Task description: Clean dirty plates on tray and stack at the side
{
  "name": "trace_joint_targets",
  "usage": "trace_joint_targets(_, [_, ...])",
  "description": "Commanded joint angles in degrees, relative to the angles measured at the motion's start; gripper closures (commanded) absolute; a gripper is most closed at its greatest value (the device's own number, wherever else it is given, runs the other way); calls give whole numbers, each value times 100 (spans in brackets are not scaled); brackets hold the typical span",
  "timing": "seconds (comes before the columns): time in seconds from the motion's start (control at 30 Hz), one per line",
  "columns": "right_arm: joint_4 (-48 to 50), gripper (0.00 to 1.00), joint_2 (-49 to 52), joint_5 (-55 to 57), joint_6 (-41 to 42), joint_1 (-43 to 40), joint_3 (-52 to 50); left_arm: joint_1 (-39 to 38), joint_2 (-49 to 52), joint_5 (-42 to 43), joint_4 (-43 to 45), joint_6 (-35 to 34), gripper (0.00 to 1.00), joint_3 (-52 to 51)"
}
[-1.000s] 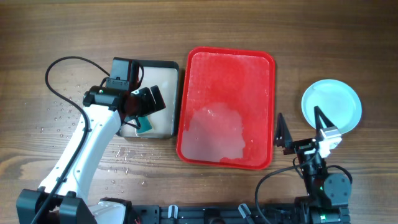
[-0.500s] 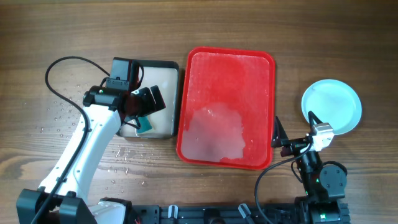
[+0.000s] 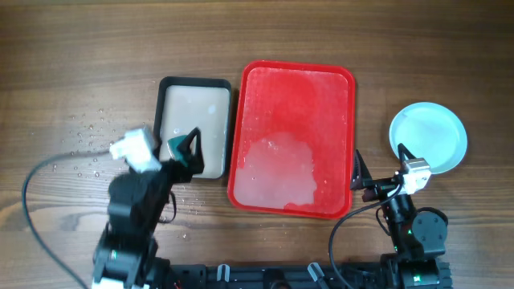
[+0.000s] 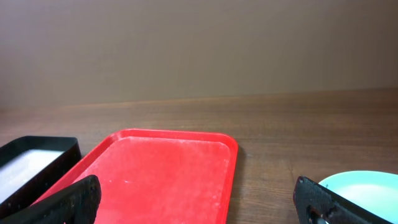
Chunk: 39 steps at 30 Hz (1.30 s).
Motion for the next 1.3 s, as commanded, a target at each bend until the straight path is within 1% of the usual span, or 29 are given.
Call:
trace_joint_targets(0.0, [20,0,-15,83,-111,13,-2,219,-1276,-61,92,509,0,-553])
trace_joint_targets(0.07, [20,0,-15,83,-114,13,-2,313,-1886,-11,83,931,0,-750])
trace_joint_targets(0.2, [20,0,-15,83,-111,13,-2,555,-2782,31,151,1027,0,-1266])
trace_joint_targets(0.33, [20,0,-15,83,-111,13,-2,562,-2776,52,481,1021,0,-1950])
trace_joint_targets(0.37, [20,0,-15,83,-109,13,-2,562,-2778,48,219,1025,0,-1932])
trace_joint_targets(1.27, [20,0,-15,83,-109,13,-2,562,-2756,52,236,1025,0,-1932])
